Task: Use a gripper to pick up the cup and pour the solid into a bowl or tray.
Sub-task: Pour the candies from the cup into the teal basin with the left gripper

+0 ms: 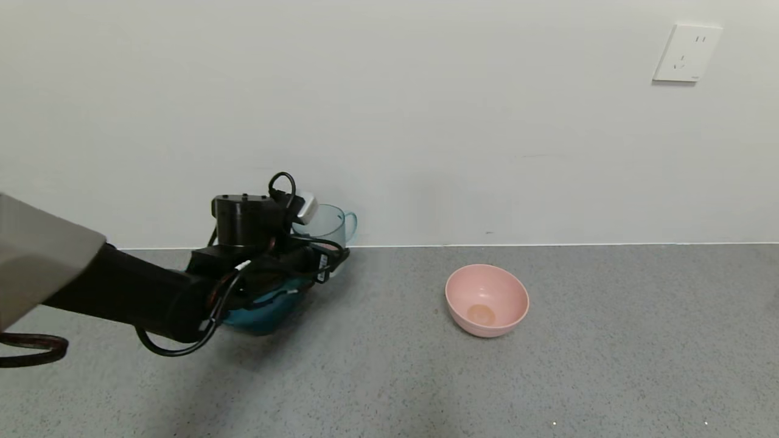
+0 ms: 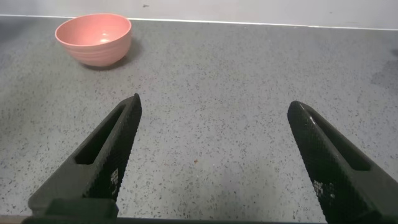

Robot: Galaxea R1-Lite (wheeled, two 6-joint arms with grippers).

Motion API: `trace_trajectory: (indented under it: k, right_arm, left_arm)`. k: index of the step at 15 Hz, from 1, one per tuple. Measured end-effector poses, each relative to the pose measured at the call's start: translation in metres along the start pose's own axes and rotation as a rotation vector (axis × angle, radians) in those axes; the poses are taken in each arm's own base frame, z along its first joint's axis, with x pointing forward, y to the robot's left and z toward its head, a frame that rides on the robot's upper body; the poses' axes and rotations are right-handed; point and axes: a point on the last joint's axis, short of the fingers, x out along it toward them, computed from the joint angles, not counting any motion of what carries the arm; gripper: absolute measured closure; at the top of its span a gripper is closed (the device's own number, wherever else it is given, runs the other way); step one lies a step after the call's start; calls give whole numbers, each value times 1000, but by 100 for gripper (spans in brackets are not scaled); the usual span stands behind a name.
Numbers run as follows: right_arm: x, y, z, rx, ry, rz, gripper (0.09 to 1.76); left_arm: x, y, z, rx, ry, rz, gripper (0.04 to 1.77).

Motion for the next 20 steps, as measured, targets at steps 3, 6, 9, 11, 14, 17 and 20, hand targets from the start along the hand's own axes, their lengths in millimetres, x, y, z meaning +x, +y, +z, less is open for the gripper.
trace_trajectory:
  k: [3,6,9,11,14,17,20]
  right_arm:
    - [0,0,0,0,0,0,14]
    - [0,0,0,0,0,-1,14]
    - [0,0,0,0,0,0,14]
    - [0,0,0,0,0,0,14]
    - [0,0,0,0,0,0,14]
    - [0,0,0,0,0,0,14]
    - [0,0,0,0,0,-1,14]
  left_arm:
    - [-13,39,11,81,-16,96,51]
    - [-22,64,13,176,-16,165,51]
    - [-26,80,9,262,12,214,51]
    - [-27,88,5,341,35,234,51]
    - [-31,102,1,480,75,265,51]
    - [-35,117,-5,643,125,299,51]
    - [-38,132,-11,800,180,325,51]
